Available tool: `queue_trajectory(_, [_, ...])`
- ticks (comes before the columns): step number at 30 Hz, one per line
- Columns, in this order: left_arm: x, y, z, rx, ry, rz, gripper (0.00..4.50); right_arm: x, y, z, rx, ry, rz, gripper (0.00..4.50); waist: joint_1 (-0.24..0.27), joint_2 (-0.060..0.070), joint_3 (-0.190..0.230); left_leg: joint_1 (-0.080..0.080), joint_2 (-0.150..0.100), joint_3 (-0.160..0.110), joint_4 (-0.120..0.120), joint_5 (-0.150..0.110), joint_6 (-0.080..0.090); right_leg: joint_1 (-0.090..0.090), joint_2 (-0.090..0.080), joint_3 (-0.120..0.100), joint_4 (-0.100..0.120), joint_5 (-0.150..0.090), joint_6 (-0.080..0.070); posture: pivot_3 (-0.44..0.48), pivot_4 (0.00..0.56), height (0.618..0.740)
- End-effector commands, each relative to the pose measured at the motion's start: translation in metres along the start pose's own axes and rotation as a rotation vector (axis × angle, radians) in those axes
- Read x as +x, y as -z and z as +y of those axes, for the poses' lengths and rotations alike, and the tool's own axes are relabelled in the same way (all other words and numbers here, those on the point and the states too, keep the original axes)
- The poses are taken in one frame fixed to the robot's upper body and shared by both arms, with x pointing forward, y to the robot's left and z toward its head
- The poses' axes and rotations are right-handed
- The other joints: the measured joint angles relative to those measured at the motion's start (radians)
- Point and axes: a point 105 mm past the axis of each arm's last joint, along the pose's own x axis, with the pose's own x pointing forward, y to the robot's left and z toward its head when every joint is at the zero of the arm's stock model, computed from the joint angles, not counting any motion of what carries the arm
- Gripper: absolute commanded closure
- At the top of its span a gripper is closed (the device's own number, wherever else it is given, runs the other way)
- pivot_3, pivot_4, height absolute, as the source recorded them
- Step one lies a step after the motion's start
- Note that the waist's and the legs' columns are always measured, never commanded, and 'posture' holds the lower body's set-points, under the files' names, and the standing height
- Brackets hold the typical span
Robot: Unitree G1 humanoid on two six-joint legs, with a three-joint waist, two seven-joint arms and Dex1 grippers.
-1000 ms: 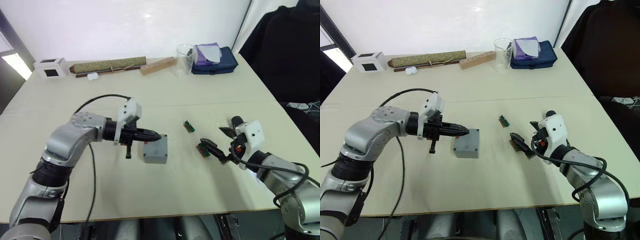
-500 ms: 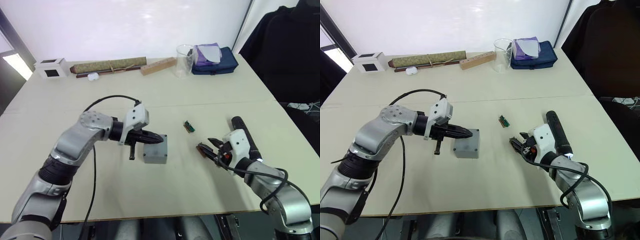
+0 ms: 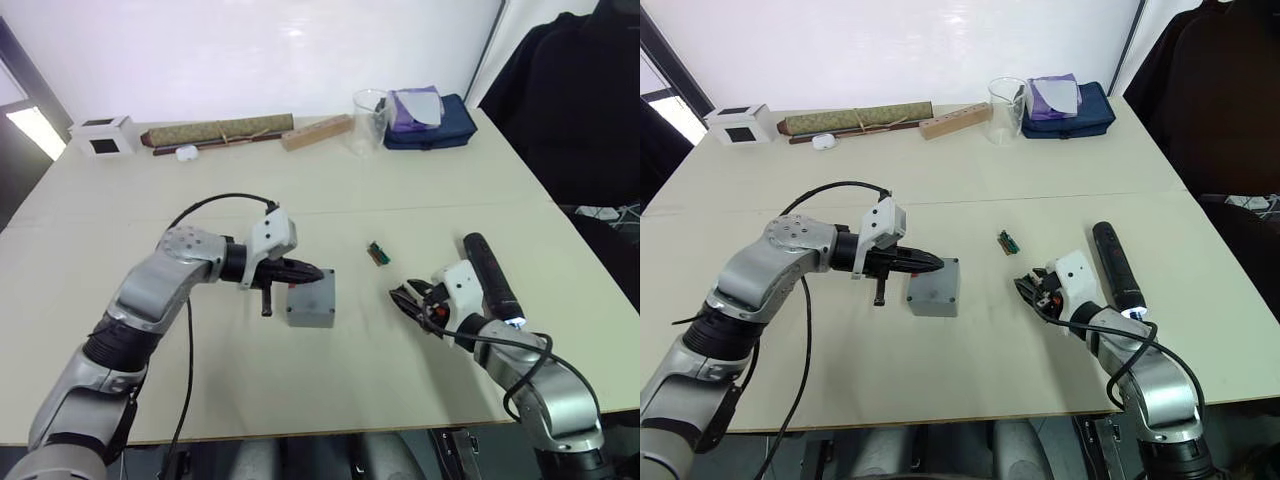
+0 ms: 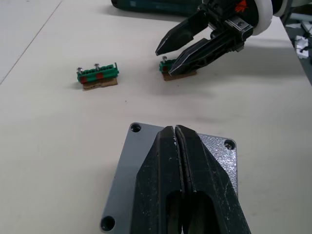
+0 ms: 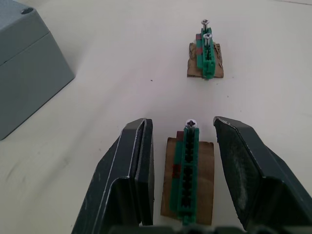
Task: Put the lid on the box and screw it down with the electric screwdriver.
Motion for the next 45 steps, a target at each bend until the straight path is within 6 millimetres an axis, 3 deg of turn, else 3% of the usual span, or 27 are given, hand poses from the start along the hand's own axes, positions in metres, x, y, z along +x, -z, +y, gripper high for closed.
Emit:
queue_trajectory(1, [-0.003, -0.005, -0.001, 0.038, -0.015, -0.016, 4.5, 0.0, -0.01, -0.001, -0.035, -0.001, -0.044, 2.28, 0.0, 0.0, 0.0, 0.0, 0.0, 0.0, 0.0, 0.0, 0.0, 0.0, 0.0, 0.0, 0.0, 0.0, 0.0, 0.0, 0.15, 0.74])
queue_trajectory(2, [-0.002, -0.004, -0.001, 0.038, -0.016, -0.016, 4.5, 0.0, -0.009, -0.001, -0.036, -0.001, -0.044, 2.28, -0.001, 0.0, 0.0, 0.0, 0.0, 0.0, 0.0, 0.0, 0.0, 0.0, 0.0, 0.0, 0.0, 0.0, 0.0, 0.0, 0.15, 0.74])
queue_trajectory(5, [-0.003, -0.003, -0.001, 0.036, -0.018, -0.017, 4.5, 0.0, -0.009, -0.002, -0.038, 0.0, -0.046, 3.05, -0.002, 0.0, 0.0, 0.0, 0.0, 0.0, 0.0, 0.0, 0.0, 0.0, 0.0, 0.0, 0.0, 0.0, 0.0, 0.0, 0.15, 0.74])
queue_trajectory(8, [-0.003, -0.002, 0.0, 0.034, -0.019, -0.019, 4.5, 0.002, -0.009, -0.002, -0.042, 0.002, -0.047, 4.25, -0.002, 0.0, 0.0, 0.0, 0.0, 0.0, 0.0, 0.0, 0.0, 0.0, 0.0, 0.0, 0.0, 0.0, 0.0, 0.0, 0.15, 0.74])
queue_trajectory(9, [-0.002, -0.002, 0.0, 0.034, -0.02, -0.019, 4.5, 0.002, -0.009, -0.002, -0.042, 0.003, -0.048, 4.45, -0.002, 0.0, 0.0, 0.0, 0.0, 0.0, 0.0, 0.0, 0.0, 0.0, 0.0, 0.0, 0.0, 0.0, 0.0, 0.0, 0.15, 0.74])
queue_trajectory(18, [-0.002, -0.001, 0.003, 0.026, -0.027, -0.021, 4.5, -0.001, -0.016, 0.001, -0.054, -0.002, -0.068, 4.45, -0.001, 0.0, 0.0, 0.0, 0.0, 0.0, 0.0, 0.0, 0.0, 0.0, 0.0, 0.0, 0.0, 0.0, 0.0, 0.0, 0.15, 0.74])
queue_trajectory(27, [-0.015, -0.002, 0.017, -0.044, -0.093, -0.069, 4.5, -0.014, -0.05, 0.0, -0.129, -0.018, -0.148, 4.45, -0.003, 0.0, 0.0, 0.0, 0.0, 0.0, 0.0, 0.0, 0.0, 0.0, 0.0, 0.0, 0.0, 0.0, 0.0, 0.0, 0.15, 0.74])
queue_trajectory(35, [-0.047, 0.005, 0.028, -0.133, -0.188, -0.09, 4.5, 0.002, -0.099, 0.043, -0.154, -0.22, -0.309, 4.45, -0.006, 0.0, 0.0, 0.001, 0.001, -0.001, 0.0, 0.0, 0.0, 0.0, 0.001, 0.0, 0.0, 0.0, 0.0, 0.0, 0.15, 0.74])
queue_trajectory(40, [-0.06, 0.012, 0.019, -0.175, -0.225, -0.086, 4.5, 0.023, -0.094, 0.067, -0.189, -0.322, -0.294, 4.45, 0.0, 0.0, 0.0, 0.0, 0.0, -0.001, -0.001, 0.0, 0.0, 0.0, 0.0, -0.001, 0.0, 0.0, 0.0, 0.0, 0.15, 0.74])
queue_trajectory(45, [-0.062, 0.016, 0.009, -0.211, -0.233, -0.094, 4.5, 0.032, -0.08, 0.079, -0.214, -0.377, -0.265, 4.45, 0.001, -0.001, 0.0, 0.0, 0.0, -0.001, 0.0, 0.0, 0.0, 0.0, -0.001, -0.001, 0.0, 0.0, 0.0, 0.0, 0.15, 0.74])
